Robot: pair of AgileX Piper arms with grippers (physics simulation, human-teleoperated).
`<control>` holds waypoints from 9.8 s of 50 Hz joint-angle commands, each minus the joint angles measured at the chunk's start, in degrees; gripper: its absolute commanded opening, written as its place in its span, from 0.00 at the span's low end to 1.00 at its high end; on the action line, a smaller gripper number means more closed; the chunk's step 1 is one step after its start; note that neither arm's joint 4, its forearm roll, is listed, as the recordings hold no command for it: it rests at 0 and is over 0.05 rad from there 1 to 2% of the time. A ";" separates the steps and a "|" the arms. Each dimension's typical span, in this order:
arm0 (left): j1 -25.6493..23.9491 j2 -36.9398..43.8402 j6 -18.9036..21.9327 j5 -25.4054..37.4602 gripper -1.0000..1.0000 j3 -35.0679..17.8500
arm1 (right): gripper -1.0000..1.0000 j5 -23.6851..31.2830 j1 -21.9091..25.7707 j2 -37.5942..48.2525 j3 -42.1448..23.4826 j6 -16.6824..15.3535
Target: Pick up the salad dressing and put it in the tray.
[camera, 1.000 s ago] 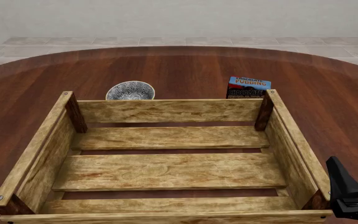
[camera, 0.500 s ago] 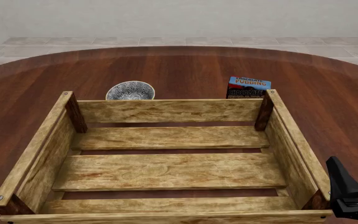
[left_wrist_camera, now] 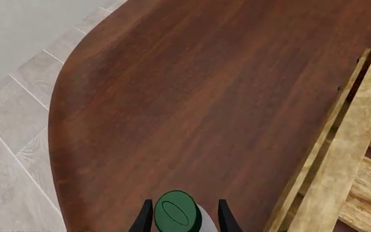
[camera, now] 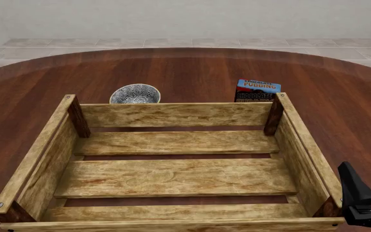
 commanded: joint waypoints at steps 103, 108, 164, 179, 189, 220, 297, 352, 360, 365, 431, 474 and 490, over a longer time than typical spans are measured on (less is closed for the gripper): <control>-14.44 -2.29 1.22 3.47 0.00 -22.94 | 1.00 1.41 -1.21 -1.80 -0.03 1.43; -15.28 -2.17 1.76 3.31 0.00 -24.24 | 1.00 1.39 -1.07 -1.79 -0.02 1.21; -39.91 2.50 6.53 -0.46 0.00 -40.37 | 1.00 1.33 -1.17 -1.61 0.00 0.83; -47.70 6.07 7.22 -1.07 0.00 -45.22 | 1.00 1.24 -1.30 -1.43 -0.01 0.82; -52.47 8.37 9.06 -3.73 0.00 -45.31 | 1.00 0.84 -1.55 -0.94 0.01 1.00; -66.45 19.90 8.94 -10.14 0.00 -47.57 | 1.00 0.64 -1.97 -0.74 -0.01 1.19; -78.35 44.26 4.86 -12.75 0.00 -50.73 | 1.00 1.35 -2.50 -1.38 0.00 1.43; -77.36 53.55 -3.96 -9.86 0.00 -52.25 | 1.00 0.73 -2.96 -0.63 -0.01 1.69; -77.41 55.05 -5.63 -10.39 0.00 -51.74 | 1.00 0.64 -3.12 -0.53 0.01 1.86; -77.10 55.56 -5.32 -10.85 0.00 -51.29 | 1.00 0.28 -3.19 -0.16 0.01 1.96; -75.62 60.85 -7.49 -17.40 0.00 -44.02 | 1.00 0.58 -3.46 -0.58 0.00 2.03; -75.32 65.26 -9.54 -22.40 0.00 -40.05 | 1.00 0.69 -3.68 -0.78 0.00 2.36; -74.97 67.43 -8.61 -24.64 0.00 -38.29 | 1.00 1.26 -3.87 -1.45 -0.01 2.62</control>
